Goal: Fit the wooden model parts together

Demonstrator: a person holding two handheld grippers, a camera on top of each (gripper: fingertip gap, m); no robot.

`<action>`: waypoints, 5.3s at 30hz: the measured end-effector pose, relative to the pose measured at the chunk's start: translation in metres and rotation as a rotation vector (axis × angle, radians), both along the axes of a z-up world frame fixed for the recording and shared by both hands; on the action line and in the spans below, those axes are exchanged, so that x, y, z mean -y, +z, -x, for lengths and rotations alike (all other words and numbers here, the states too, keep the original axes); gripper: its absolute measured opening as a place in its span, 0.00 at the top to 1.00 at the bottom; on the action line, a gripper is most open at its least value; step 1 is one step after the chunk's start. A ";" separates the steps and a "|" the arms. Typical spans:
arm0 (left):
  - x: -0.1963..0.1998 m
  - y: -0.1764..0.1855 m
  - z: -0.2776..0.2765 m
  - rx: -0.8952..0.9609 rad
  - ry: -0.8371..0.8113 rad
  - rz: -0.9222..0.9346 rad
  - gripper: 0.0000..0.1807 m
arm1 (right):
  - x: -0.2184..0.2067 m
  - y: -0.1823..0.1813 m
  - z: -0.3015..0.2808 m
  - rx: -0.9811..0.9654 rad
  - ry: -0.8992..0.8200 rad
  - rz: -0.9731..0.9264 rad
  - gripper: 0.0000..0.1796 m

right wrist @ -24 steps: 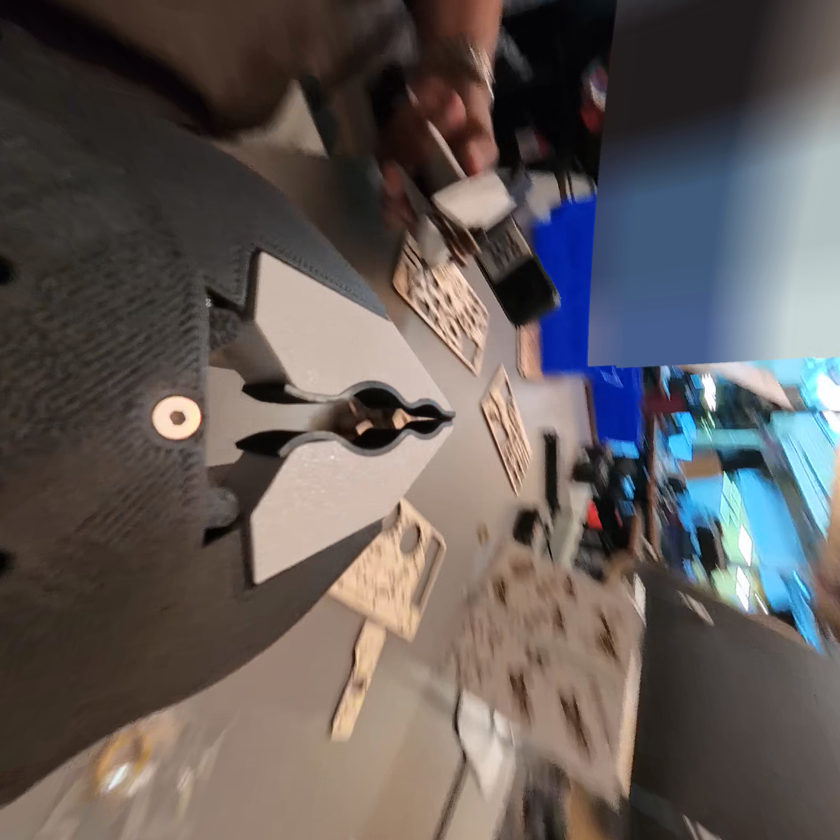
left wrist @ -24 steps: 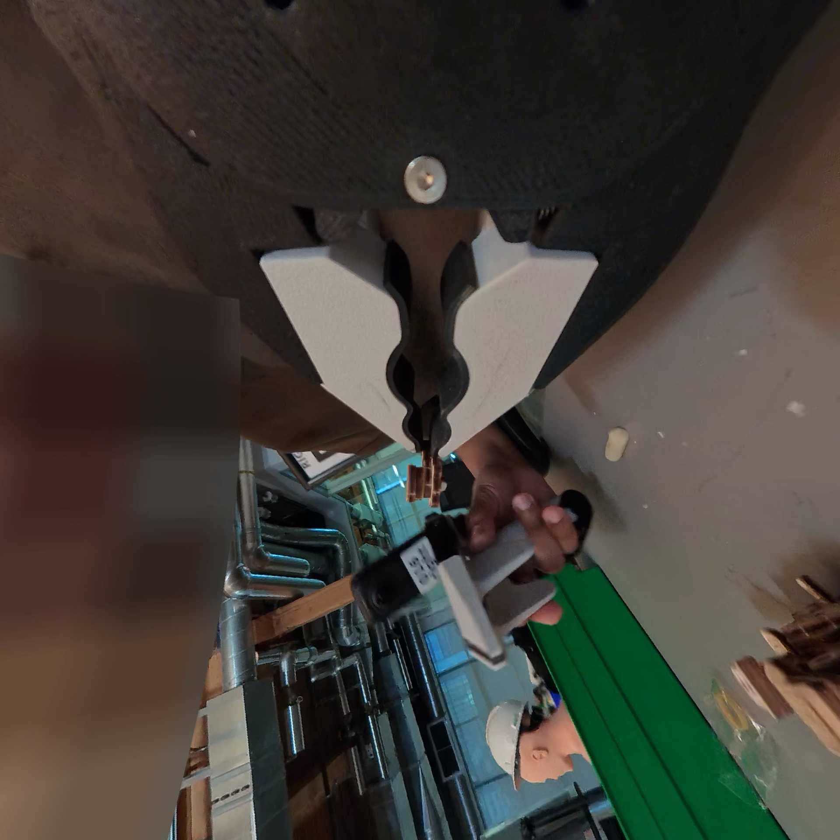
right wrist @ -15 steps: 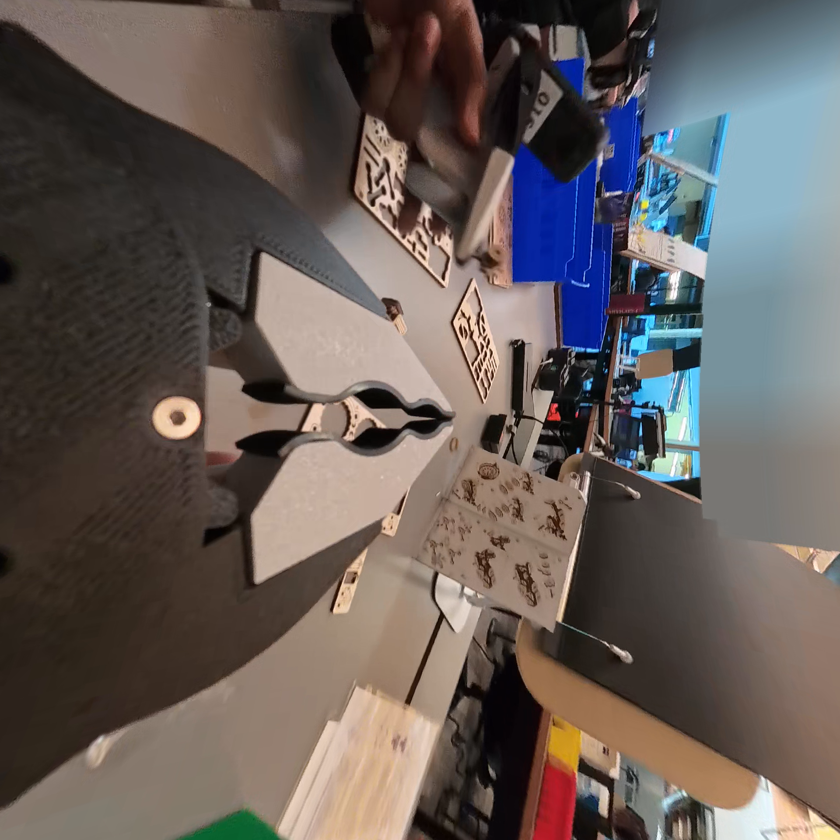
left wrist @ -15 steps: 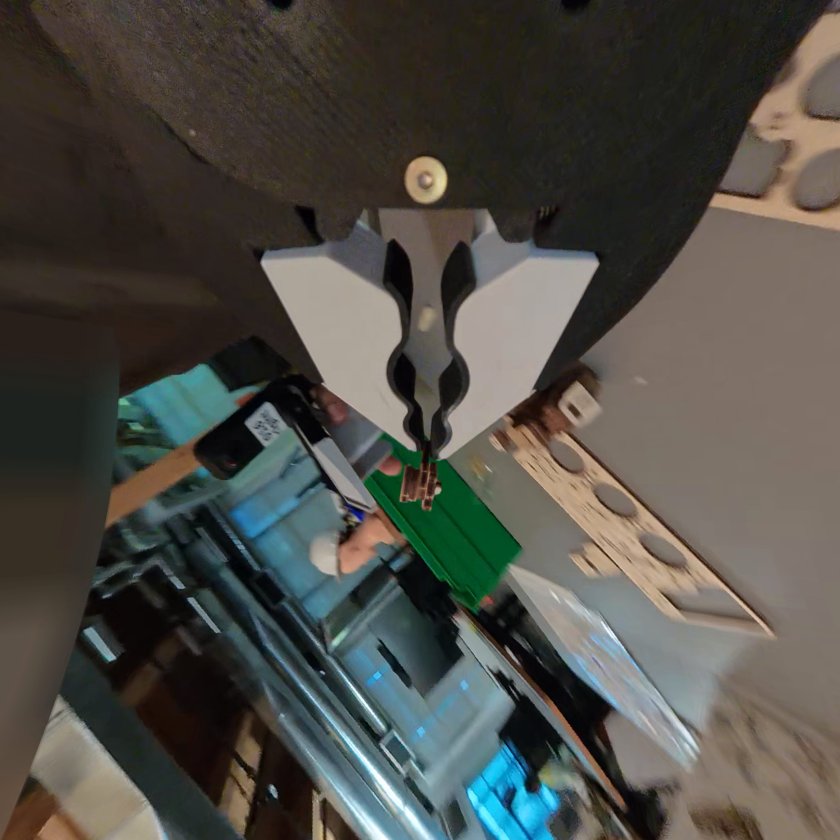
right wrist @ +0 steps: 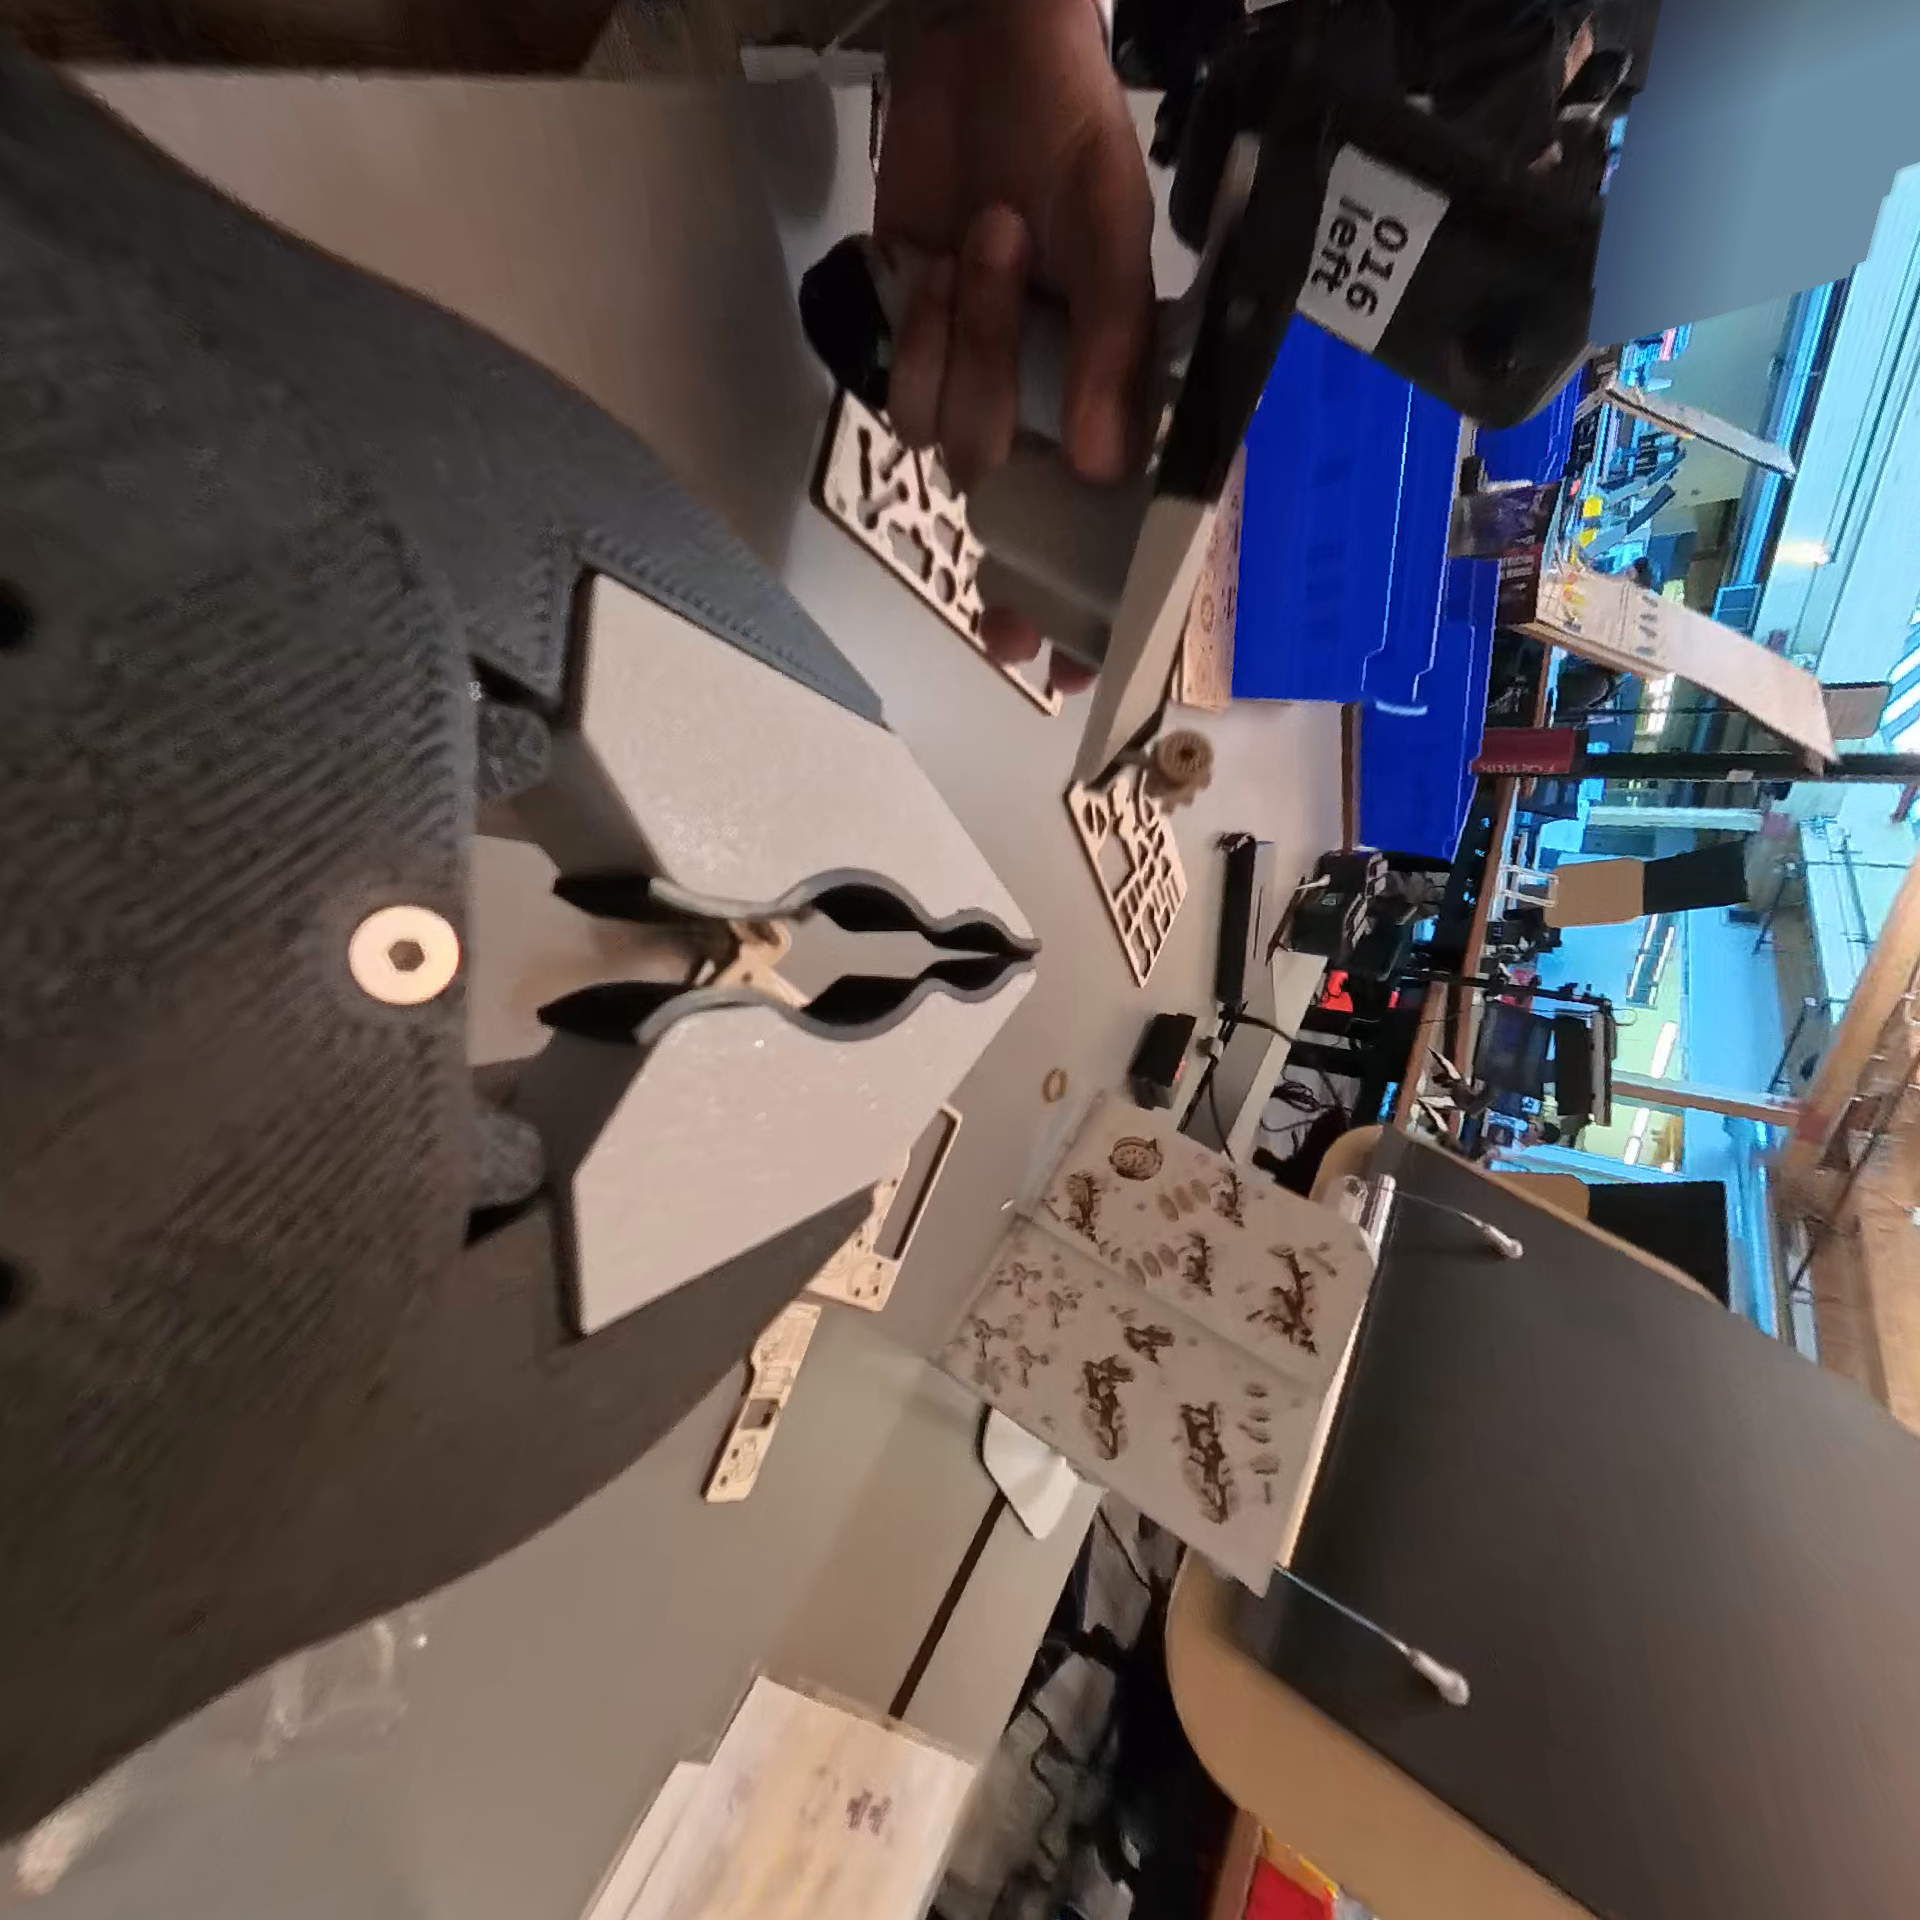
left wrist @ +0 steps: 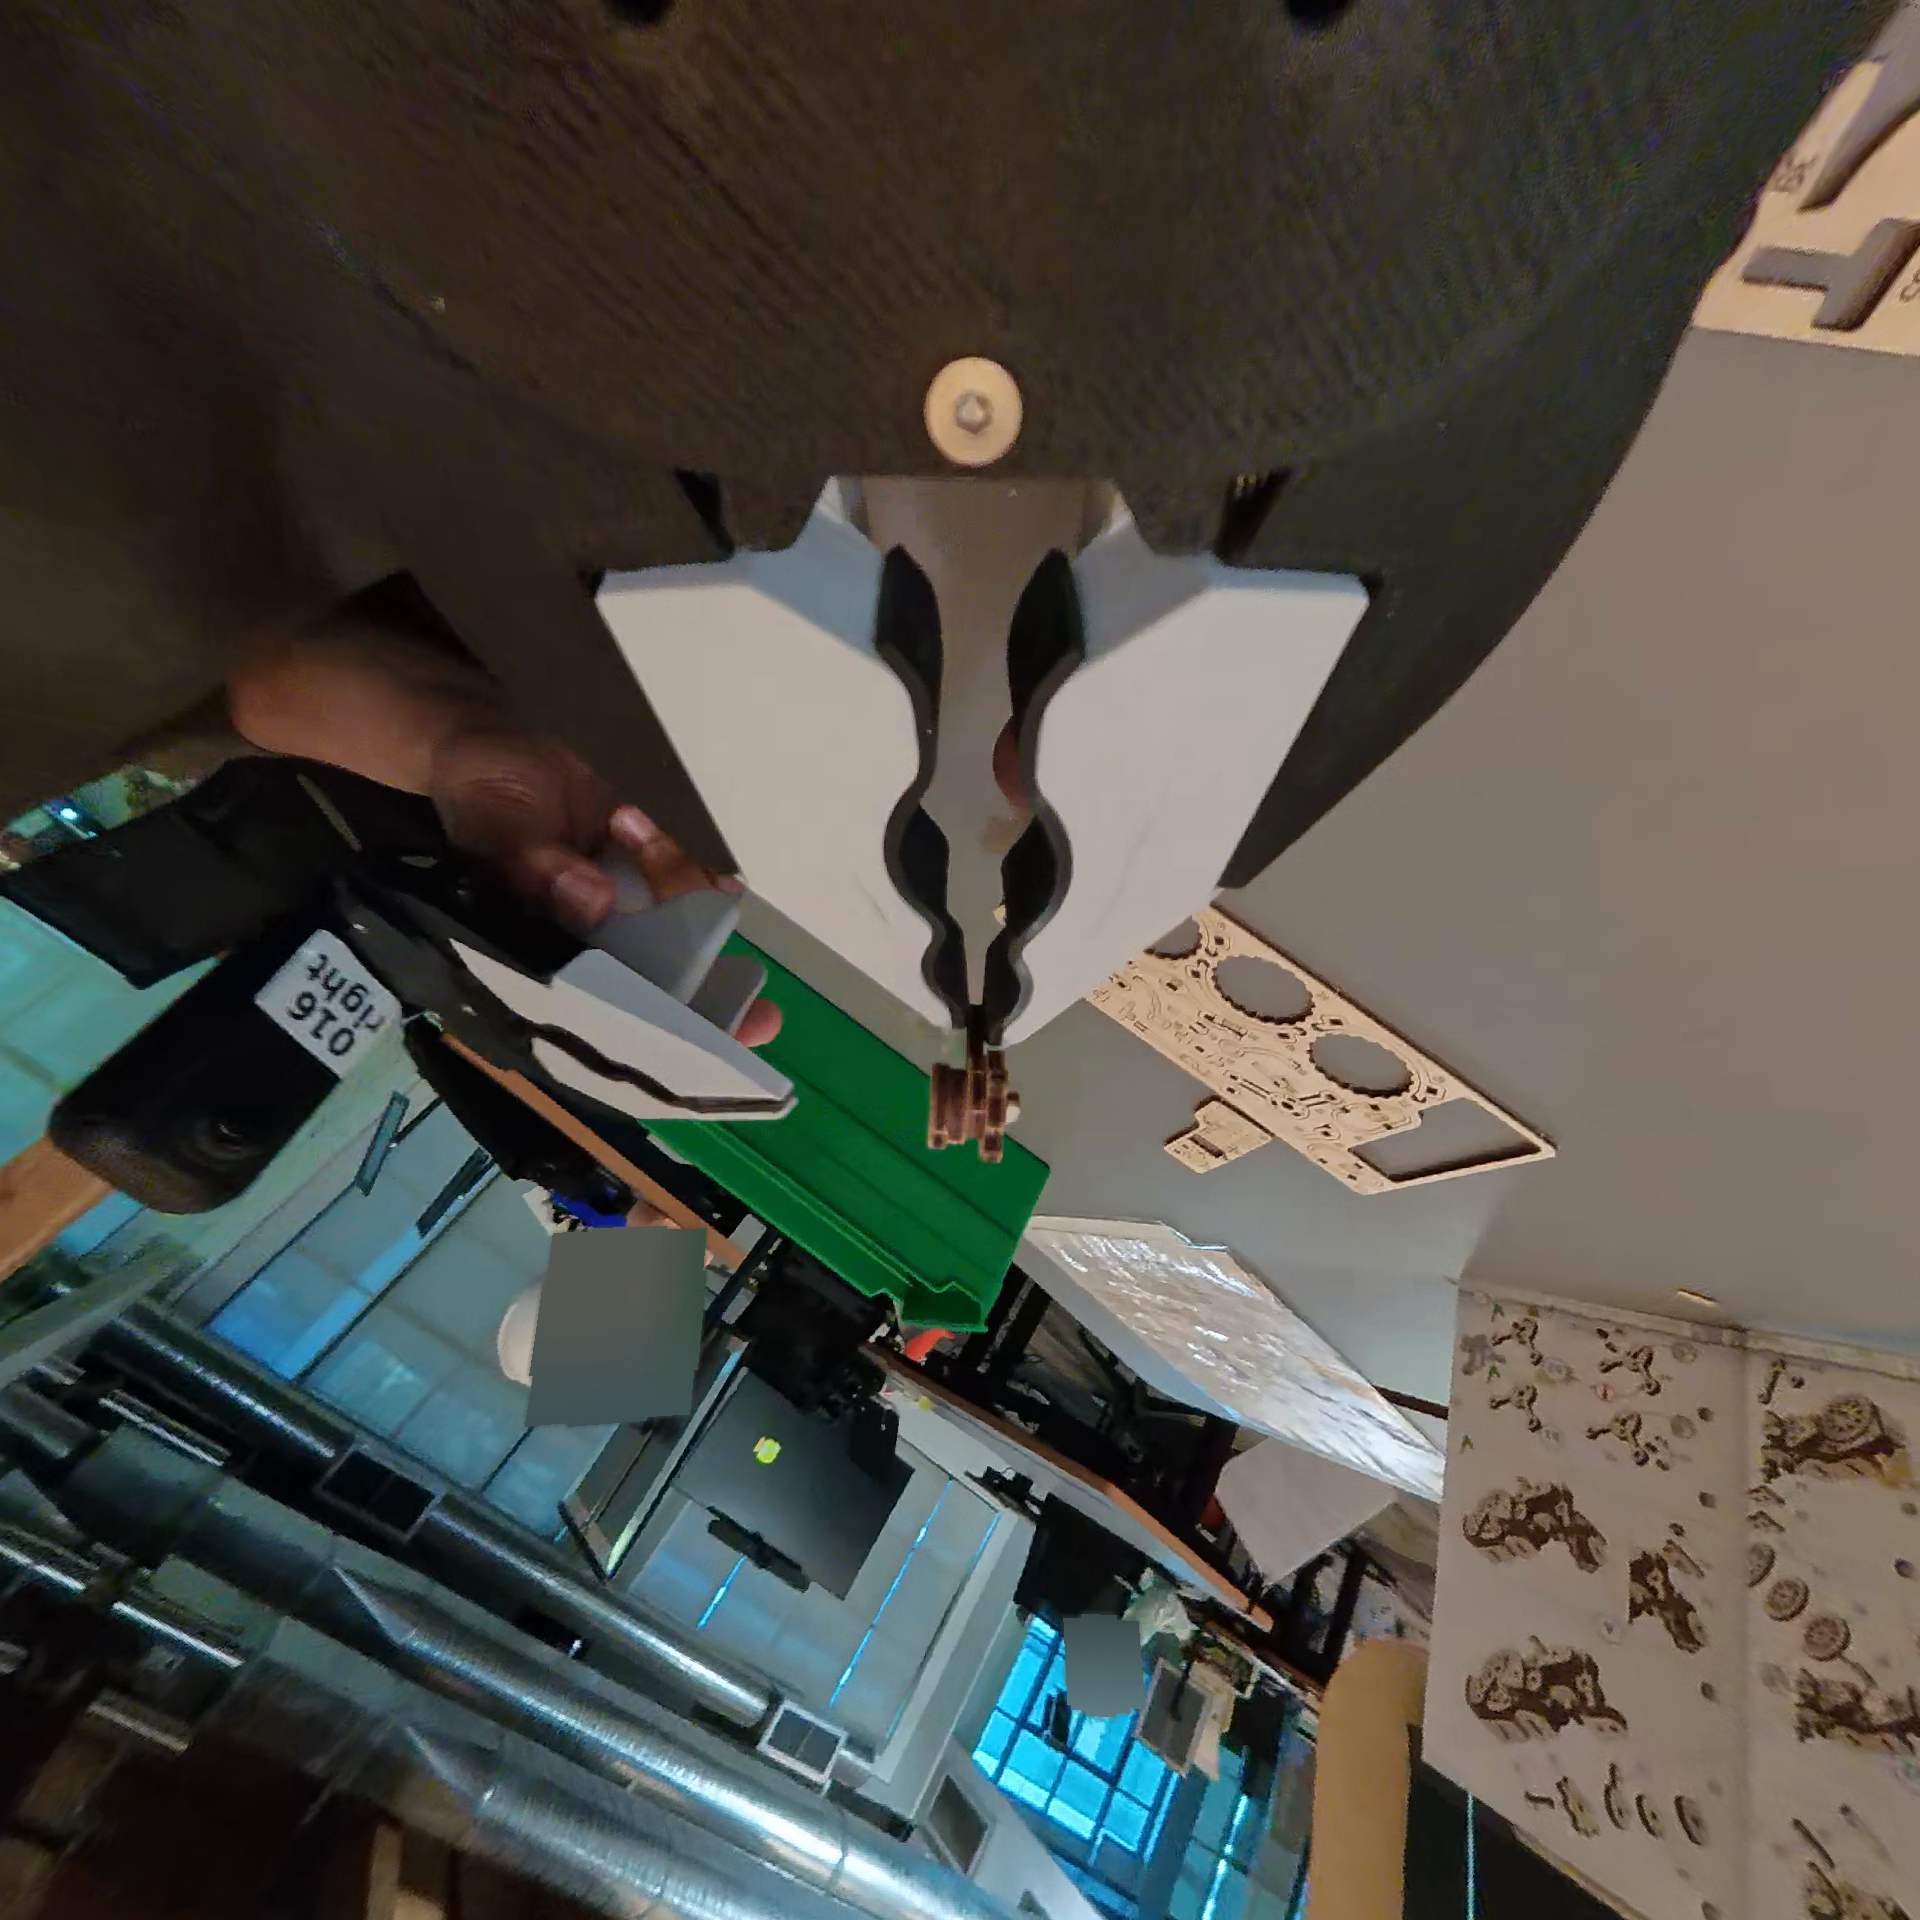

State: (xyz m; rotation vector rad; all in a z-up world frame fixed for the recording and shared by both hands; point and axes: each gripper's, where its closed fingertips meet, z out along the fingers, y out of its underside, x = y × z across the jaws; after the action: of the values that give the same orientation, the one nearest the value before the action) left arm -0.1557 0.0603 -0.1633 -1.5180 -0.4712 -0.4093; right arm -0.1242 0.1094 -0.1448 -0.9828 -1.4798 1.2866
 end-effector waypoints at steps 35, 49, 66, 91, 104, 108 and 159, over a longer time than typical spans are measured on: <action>-0.011 -0.006 -0.024 -0.006 -0.085 0.041 1.00 | -0.011 -0.036 -0.011 0.169 0.043 0.134 1.00; -0.008 -0.016 -0.015 0.008 -0.040 0.090 1.00 | -0.014 -0.036 -0.012 0.173 0.057 0.131 1.00; -0.018 -0.038 -0.046 -0.226 -0.110 0.253 1.00 | 0.015 -0.036 -0.022 0.253 0.263 0.305 0.91; -0.024 -0.048 -0.068 -0.133 -0.165 0.279 0.84 | 0.032 -0.050 -0.017 0.313 0.258 0.257 0.93; -0.023 -0.043 -0.072 0.022 -0.248 0.222 0.80 | 0.029 -0.037 -0.025 0.280 0.377 0.370 0.94; -0.023 -0.041 -0.075 0.085 -0.284 0.204 0.80 | 0.030 -0.028 -0.028 0.257 0.432 0.451 0.94; -0.019 -0.043 -0.083 0.225 -0.408 0.201 0.78 | 0.029 -0.033 -0.024 0.270 0.444 0.439 0.93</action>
State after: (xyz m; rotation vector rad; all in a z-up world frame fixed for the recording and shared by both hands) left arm -0.0724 0.0794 -0.2060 -1.7767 -0.3834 -0.8797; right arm -0.1000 0.0804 -0.1780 -1.1842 -1.7249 1.9169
